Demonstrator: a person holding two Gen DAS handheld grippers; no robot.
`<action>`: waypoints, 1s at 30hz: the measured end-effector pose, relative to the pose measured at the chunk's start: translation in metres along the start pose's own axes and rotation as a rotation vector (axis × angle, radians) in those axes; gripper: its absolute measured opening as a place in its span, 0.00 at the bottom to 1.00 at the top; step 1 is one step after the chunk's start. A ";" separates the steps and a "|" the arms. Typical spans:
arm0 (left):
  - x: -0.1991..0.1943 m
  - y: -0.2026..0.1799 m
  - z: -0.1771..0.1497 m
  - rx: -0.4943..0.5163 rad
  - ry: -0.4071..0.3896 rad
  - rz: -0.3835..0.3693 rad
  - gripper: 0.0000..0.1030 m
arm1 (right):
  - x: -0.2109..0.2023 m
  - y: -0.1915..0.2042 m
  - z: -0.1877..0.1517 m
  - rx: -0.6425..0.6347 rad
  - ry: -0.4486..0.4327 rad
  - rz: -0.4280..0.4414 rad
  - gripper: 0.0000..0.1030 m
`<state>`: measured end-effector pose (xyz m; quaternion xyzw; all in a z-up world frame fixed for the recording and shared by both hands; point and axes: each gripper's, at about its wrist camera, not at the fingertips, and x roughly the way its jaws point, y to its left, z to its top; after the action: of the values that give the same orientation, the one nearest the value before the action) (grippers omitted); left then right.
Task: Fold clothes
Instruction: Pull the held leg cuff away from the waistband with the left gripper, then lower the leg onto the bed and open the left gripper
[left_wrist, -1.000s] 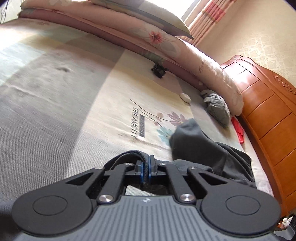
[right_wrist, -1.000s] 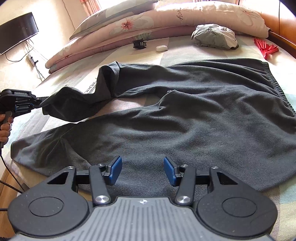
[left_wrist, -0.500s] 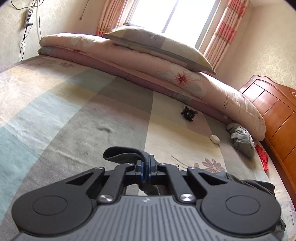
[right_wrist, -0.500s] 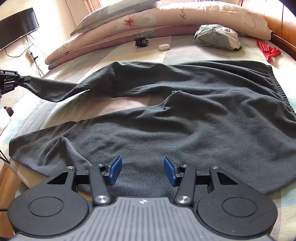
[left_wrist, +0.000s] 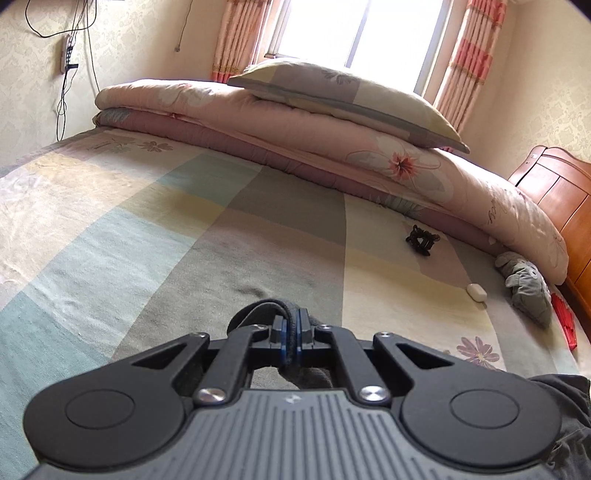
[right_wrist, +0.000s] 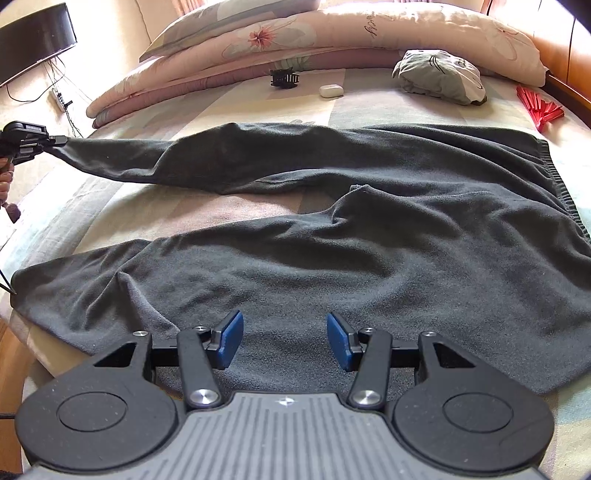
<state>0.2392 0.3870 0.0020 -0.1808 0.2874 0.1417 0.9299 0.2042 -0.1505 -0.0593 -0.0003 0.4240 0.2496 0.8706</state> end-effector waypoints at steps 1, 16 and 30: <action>0.005 0.002 -0.003 -0.001 0.010 0.003 0.02 | 0.001 0.000 0.001 -0.002 0.003 -0.005 0.54; 0.046 0.010 0.027 0.065 0.030 0.070 0.09 | 0.025 0.011 0.008 -0.002 0.039 -0.006 0.54; -0.025 0.047 -0.046 0.142 0.215 0.088 0.12 | 0.020 0.014 0.002 0.009 0.021 0.054 0.54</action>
<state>0.1798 0.4055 -0.0307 -0.1157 0.4021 0.1413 0.8972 0.2103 -0.1295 -0.0696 0.0124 0.4340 0.2713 0.8590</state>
